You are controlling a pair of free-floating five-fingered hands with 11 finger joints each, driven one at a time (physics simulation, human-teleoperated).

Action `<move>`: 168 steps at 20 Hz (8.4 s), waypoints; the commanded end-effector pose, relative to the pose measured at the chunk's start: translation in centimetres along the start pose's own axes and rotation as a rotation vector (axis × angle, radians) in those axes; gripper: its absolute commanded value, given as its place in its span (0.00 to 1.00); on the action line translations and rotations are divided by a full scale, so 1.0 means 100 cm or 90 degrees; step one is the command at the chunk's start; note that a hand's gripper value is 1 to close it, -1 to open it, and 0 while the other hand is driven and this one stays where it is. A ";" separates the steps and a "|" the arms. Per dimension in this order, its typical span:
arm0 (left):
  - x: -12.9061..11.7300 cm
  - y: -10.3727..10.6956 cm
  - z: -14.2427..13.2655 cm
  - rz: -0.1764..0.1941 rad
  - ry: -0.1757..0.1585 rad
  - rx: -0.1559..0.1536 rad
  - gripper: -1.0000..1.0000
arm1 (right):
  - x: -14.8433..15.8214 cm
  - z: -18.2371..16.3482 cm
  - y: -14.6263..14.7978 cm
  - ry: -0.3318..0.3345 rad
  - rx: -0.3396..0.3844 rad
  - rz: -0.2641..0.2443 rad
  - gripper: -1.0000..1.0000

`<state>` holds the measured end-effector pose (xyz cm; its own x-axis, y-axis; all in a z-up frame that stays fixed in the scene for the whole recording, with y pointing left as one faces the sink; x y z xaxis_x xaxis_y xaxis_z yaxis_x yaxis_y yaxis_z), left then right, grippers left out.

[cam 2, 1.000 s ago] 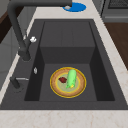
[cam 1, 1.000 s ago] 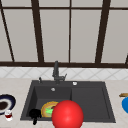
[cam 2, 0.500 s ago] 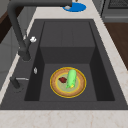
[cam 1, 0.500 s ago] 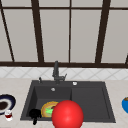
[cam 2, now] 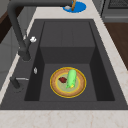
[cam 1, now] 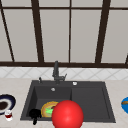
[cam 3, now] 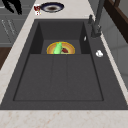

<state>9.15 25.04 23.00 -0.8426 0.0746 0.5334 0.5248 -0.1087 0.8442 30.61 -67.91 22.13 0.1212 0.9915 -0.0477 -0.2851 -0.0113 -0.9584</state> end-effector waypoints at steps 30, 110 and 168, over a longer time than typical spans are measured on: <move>0.000 0.000 0.000 0.000 0.000 0.000 0.50 | 0.048 -0.030 -0.010 0.004 0.034 0.012 0.00; 0.000 0.000 0.000 0.000 0.000 0.000 0.50 | 0.481 0.215 -0.007 -0.134 0.036 -0.014 0.00; 0.000 0.000 0.000 0.000 0.000 0.000 0.50 | 0.811 0.020 0.100 -0.086 0.213 0.012 0.00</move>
<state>9.15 25.04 23.00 -0.8426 0.0746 0.5334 0.5248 -0.1087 0.8442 33.65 12.15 10.00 -0.0308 0.9994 0.0141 -0.6376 -0.0088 -0.7703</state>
